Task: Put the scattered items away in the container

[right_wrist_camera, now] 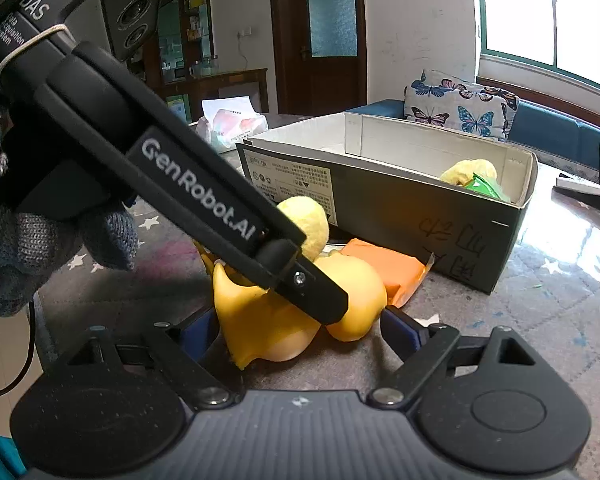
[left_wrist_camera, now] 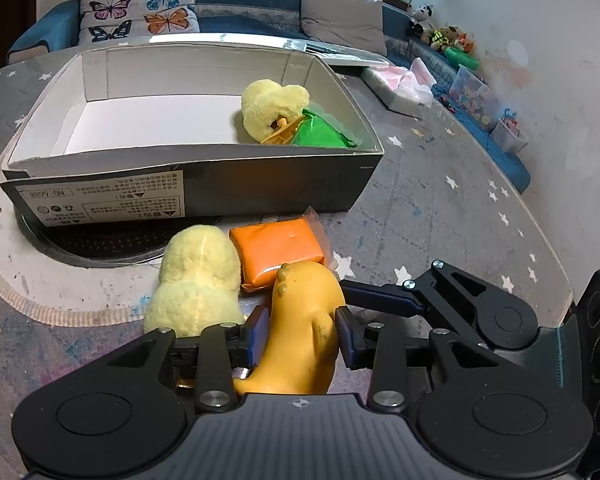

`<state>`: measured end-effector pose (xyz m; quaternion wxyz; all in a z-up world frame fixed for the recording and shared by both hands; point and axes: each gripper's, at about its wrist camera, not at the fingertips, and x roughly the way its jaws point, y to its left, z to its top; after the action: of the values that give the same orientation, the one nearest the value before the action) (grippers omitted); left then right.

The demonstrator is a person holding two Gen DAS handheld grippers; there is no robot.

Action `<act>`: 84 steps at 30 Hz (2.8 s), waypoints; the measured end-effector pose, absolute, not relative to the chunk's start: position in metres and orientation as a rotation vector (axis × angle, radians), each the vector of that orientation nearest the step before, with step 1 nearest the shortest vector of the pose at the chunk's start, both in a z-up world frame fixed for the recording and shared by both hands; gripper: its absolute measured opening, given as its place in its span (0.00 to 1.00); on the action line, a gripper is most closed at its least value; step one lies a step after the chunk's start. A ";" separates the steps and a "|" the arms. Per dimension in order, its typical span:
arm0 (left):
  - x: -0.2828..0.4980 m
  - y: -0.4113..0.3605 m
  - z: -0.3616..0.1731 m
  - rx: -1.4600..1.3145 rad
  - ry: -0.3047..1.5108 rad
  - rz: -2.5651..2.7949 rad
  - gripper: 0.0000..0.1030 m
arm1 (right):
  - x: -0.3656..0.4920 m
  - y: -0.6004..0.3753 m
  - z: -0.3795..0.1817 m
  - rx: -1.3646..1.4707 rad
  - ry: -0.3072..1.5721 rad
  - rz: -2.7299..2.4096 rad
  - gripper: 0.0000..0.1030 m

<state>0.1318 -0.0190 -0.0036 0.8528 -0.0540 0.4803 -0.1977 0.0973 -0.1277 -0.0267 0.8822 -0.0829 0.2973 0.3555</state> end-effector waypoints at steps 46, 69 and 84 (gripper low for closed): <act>0.274 0.013 0.063 -0.215 0.876 -0.336 0.37 | 0.243 -0.094 0.052 -0.303 0.528 0.765 0.85; 0.315 0.030 0.011 -0.361 0.988 -0.339 0.32 | 0.281 -0.068 0.014 -0.424 0.727 0.795 0.79; 0.288 0.027 0.023 -0.274 0.936 -0.264 0.33 | 0.266 -0.076 0.022 -0.389 0.661 0.740 0.79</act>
<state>0.2883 0.0272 0.0232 0.8751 -0.1312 0.4482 -0.1265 0.2663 -0.0758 0.0221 0.8612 -0.1855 0.3152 0.3528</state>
